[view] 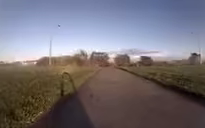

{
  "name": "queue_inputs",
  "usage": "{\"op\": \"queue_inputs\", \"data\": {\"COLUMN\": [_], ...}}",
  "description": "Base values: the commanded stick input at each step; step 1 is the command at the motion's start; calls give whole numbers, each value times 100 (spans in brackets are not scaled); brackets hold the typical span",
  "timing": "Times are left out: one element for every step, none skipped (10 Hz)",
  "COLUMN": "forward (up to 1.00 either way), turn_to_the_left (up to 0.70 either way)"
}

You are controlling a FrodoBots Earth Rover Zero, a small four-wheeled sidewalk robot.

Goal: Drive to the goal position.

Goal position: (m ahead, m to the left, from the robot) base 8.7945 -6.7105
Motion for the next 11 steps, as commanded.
{"op": "queue_inputs", "data": {"forward": [70, 70, 70, 70, 70, 70, 70, 70, 70, 70, 70], "turn_to_the_left": [0, 0, 0, 0, 0, 0, 0, 0, 0, 0, 0]}}
